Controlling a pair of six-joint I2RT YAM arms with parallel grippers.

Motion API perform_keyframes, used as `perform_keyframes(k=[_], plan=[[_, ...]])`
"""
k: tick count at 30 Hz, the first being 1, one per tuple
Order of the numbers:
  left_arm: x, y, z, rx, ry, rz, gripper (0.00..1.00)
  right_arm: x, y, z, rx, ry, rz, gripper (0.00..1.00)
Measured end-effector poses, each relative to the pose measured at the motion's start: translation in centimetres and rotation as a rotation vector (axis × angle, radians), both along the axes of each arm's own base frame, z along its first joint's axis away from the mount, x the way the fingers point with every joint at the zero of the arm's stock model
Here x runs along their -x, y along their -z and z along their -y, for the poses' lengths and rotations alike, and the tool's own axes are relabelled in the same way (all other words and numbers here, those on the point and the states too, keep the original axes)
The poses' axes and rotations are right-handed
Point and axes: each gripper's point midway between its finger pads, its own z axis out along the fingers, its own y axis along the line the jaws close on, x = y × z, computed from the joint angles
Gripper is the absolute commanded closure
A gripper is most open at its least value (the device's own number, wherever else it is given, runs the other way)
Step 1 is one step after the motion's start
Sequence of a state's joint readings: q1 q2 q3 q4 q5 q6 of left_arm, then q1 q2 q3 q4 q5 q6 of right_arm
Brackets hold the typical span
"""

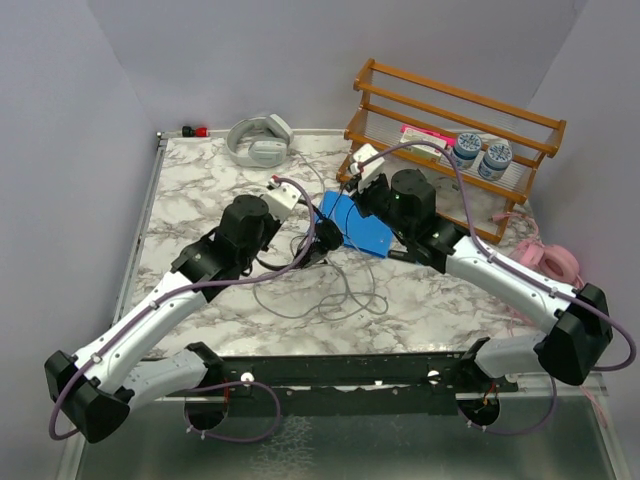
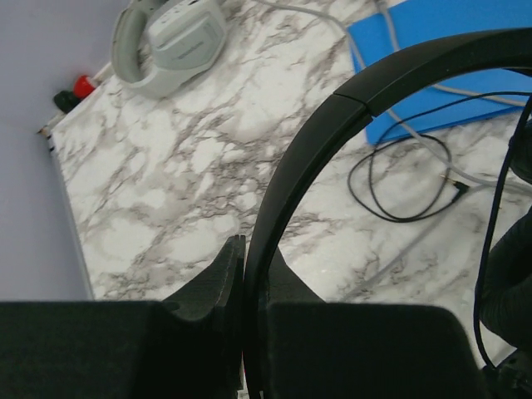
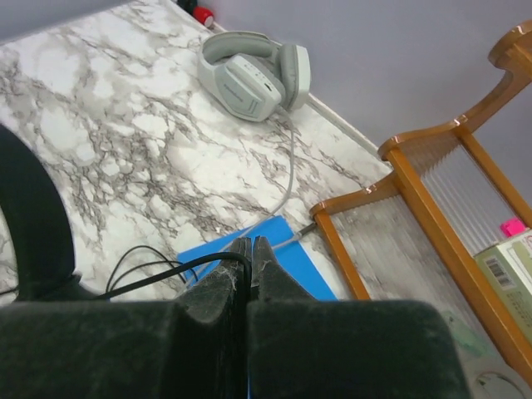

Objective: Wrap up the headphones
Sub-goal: Wrap the headphones cable around the headphones.

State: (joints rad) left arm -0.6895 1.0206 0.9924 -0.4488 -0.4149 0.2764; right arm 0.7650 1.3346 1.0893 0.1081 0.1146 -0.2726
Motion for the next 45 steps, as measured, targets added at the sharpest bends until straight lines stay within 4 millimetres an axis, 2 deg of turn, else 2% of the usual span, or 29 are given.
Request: perform_keyframes(k=[3, 7, 10, 14, 18, 22, 25, 27, 30, 34, 38, 42, 45], plan=[[1.2, 0.2, 1.2, 0.063, 0.073, -0.036, 1.0, -0.6, 0.6, -0.2, -0.023, -0.016, -0.023, 0.99], [2.7, -0.8, 2.7, 0.195, 0.141, -0.059, 1.0, -1.1, 2.2, -1.1, -0.069, -0.071, -0.079, 0.97], [3.8, -1.5, 3.9, 0.309, 0.169, -0.093, 1.0, -0.5, 3.6, -1.4, -0.128, -0.13, -0.113, 0.96], [5.2, -2.3, 5.6, 0.432, 0.206, -0.175, 1.0, 1.2, 4.9, -2.4, -0.21, -0.238, -0.119, 0.95], [6.0, -4.6, 7.3, 0.556, 0.23, -0.241, 1.0, 3.0, 5.0, -2.6, -0.304, -0.322, -0.076, 0.95], [6.8, -8.0, 8.4, 0.673, 0.25, -0.26, 1.0, 3.7, 5.6, -2.0, -0.376, -0.354, -0.049, 0.92], [7.1, -10.9, 8.9, 0.764, 0.251, -0.26, 1.0, 4.1, 5.8, -2.4, -0.424, -0.398, -0.041, 0.92], [7.2, -12.1, 9.2, 0.803, 0.248, -0.275, 1.0, 4.3, 6.0, -2.9, -0.449, -0.428, -0.044, 0.92], [7.1, -12.9, 9.8, 0.832, 0.236, -0.31, 1.0, 4.7, 6.5, -3.7, -0.478, -0.483, -0.058, 0.94], [6.6, -12.5, 10.4, 0.844, 0.197, -0.362, 1.0, 5.4, 7.4, -4.6, -0.507, -0.548, -0.096, 0.99], [5.5, -12.0, 9.8, 0.856, 0.098, -0.361, 1.0, 6.4, 8.5, -5.4, -0.538, -0.619, -0.158, 0.99], [3.4, -11.2, 8.9, 0.879, -0.019, -0.351, 1.0, 7.9, 8.7, -5.8, -0.569, -0.669, -0.198, 0.99], [0.8, -10.1, 7.9, 0.901, -0.116, -0.359, 1.0, 10.3, 9.3, -6.0, -0.574, -0.707, -0.241, 0.99]])
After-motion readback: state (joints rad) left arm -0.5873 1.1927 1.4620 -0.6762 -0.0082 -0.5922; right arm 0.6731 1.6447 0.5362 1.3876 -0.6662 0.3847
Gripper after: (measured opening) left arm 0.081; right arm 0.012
